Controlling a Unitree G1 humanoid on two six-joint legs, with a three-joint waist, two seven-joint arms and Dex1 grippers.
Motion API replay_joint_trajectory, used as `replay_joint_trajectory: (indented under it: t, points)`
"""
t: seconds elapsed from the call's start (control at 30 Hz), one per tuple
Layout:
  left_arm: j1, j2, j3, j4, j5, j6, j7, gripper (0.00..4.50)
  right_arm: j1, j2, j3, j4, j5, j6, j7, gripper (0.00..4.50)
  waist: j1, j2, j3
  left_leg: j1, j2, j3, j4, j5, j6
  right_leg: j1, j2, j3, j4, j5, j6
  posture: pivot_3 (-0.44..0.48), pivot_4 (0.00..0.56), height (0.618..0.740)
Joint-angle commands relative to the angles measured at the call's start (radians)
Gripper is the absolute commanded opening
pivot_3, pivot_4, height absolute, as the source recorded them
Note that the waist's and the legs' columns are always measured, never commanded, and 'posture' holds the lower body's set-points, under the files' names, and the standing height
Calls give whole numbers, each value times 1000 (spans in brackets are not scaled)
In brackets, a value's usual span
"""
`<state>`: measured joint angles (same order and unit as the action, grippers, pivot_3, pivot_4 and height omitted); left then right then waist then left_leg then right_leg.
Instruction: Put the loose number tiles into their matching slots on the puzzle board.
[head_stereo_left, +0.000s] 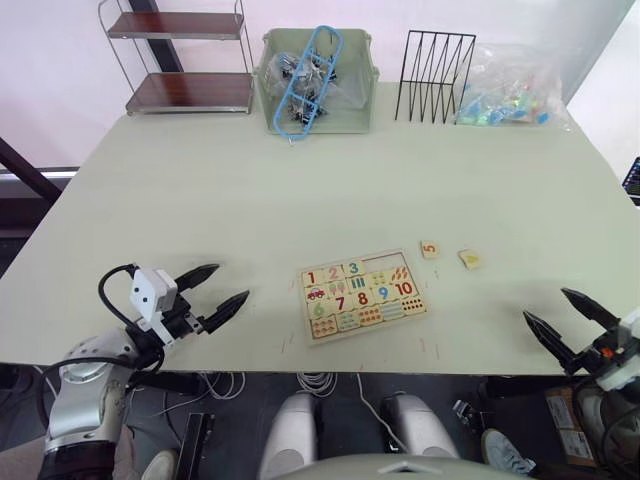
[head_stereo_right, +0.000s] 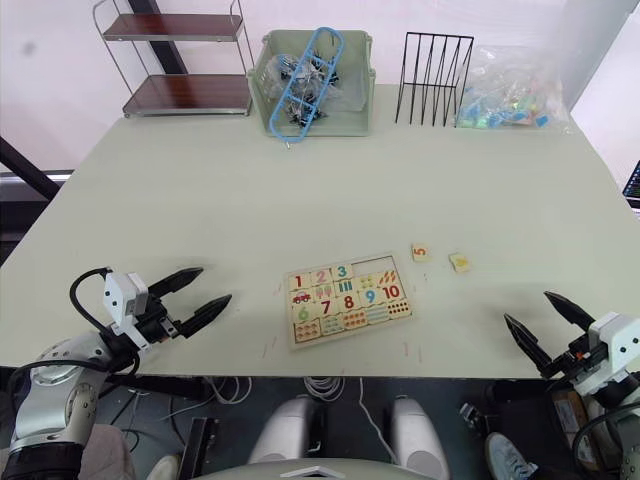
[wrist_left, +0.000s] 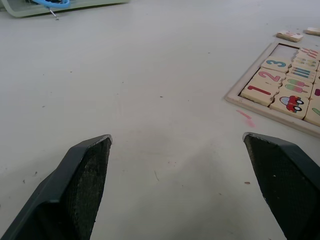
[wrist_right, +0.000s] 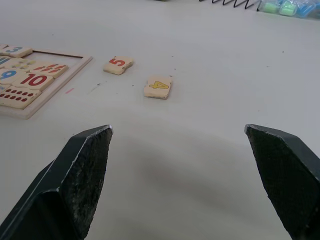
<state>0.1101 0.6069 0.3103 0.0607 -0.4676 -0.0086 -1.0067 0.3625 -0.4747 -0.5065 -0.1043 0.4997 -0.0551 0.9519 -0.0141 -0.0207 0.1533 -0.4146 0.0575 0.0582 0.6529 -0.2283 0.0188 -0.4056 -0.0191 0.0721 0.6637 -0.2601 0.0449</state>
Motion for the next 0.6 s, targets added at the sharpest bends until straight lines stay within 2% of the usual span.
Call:
replay_joint_trajectory:
  t: [0.03,0.3,0.6]
  points:
    - [-3,7,17,-12,-6,-26,-7,4500,4,-2,0,-6,10,-34,2,4438,0,0,0,0,0,0,0,0,0,0,0,0,0,0,0,0,150,740]
    - [-29,21,10,-23,-16,-42,-55,4500,-24,10,21,13,33,-16,-31,4438,0,0,0,0,0,0,0,0,0,0,0,0,0,0,0,0,150,740]
    - [-117,53,-29,61,-38,-82,-261,4500,-120,-7,76,-60,18,108,-172,4438,-1,0,0,0,0,0,0,0,0,0,0,0,0,0,0,0,150,740]
